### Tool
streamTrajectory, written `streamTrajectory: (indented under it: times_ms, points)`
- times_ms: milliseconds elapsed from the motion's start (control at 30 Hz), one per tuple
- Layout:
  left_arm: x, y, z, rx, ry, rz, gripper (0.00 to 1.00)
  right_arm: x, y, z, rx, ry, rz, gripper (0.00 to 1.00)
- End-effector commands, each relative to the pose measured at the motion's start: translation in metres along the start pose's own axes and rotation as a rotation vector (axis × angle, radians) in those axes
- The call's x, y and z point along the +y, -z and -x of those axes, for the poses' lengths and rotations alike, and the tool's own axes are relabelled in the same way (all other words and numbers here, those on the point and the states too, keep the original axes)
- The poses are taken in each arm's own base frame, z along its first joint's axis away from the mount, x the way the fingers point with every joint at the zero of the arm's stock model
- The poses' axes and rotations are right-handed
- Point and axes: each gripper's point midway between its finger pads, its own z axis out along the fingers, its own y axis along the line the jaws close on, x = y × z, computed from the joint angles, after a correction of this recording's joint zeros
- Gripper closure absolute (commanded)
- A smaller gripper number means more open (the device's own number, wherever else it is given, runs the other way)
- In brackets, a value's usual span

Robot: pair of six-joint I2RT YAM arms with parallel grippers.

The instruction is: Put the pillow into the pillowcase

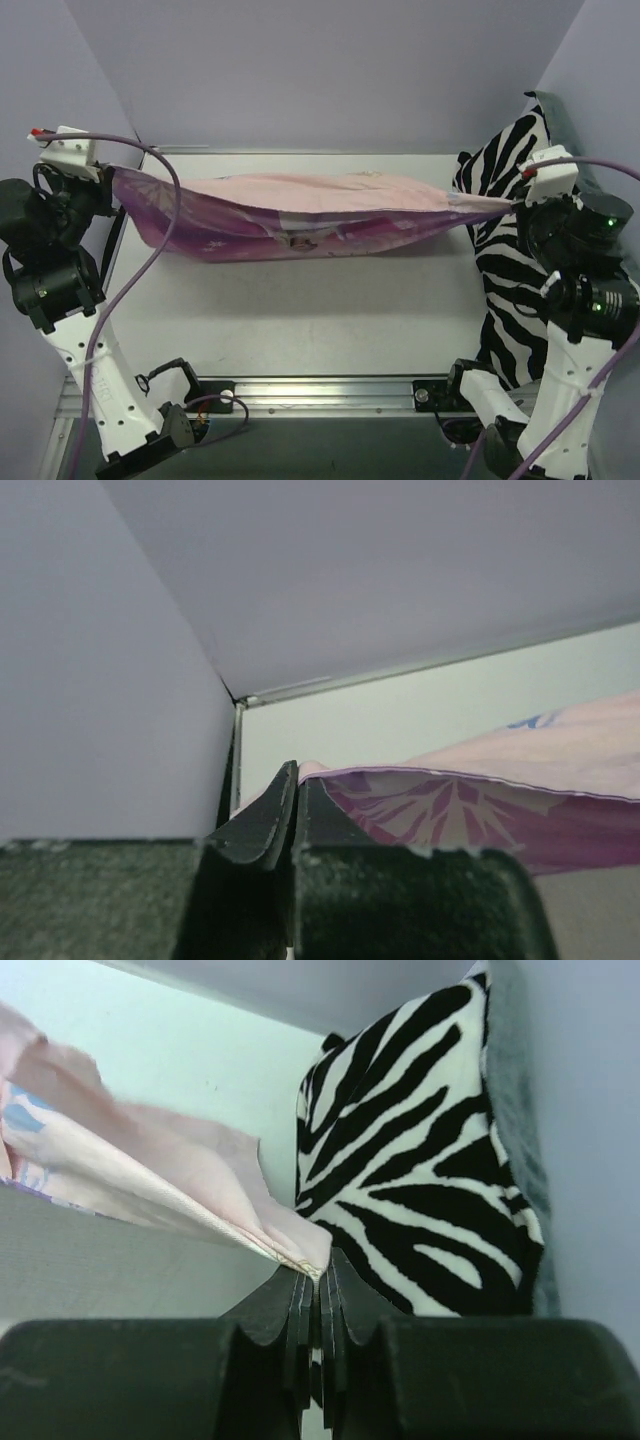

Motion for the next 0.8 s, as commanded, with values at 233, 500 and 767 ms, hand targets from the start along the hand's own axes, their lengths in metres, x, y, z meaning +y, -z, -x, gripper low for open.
streamTrajectory:
  times_ms: [233,500,767]
  points:
    - [0.057,-0.015,0.049,-0.130,0.034,0.210,1.00,-0.041,0.003,0.066,-0.204,0.010,-0.150,1.00]
    - [0.062,-0.141,-0.047,0.050,0.000,0.102,1.00,-0.024,-0.170,0.028,0.037,-0.009,-0.008,1.00]
    - [0.081,-0.278,-0.122,0.203,0.061,0.105,1.00,-0.025,-0.324,0.000,0.203,-0.023,-0.091,0.95]
